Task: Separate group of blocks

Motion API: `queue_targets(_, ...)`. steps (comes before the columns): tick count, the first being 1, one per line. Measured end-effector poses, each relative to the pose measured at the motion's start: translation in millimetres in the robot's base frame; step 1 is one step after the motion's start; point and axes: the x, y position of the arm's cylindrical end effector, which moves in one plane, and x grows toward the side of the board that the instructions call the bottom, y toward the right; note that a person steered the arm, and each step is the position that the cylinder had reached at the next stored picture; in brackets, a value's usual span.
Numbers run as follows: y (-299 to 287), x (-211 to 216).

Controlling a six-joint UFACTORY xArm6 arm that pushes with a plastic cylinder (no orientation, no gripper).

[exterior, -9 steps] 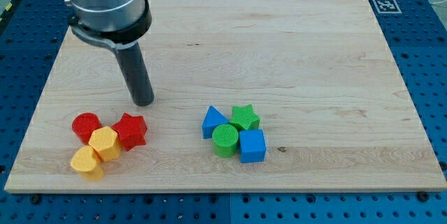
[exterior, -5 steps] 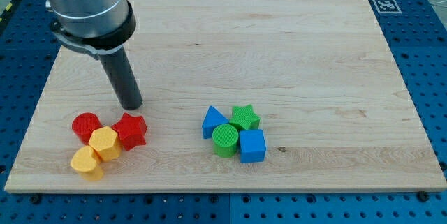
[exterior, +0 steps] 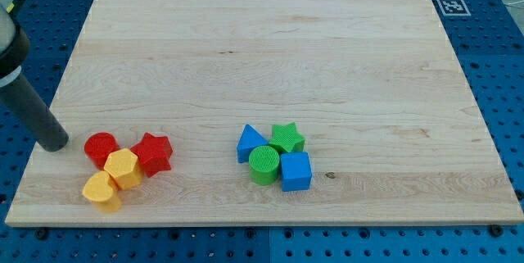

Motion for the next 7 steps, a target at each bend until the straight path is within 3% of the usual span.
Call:
queue_targets(5,96.1,22.7)
queue_targets(7,96.2,42.4)
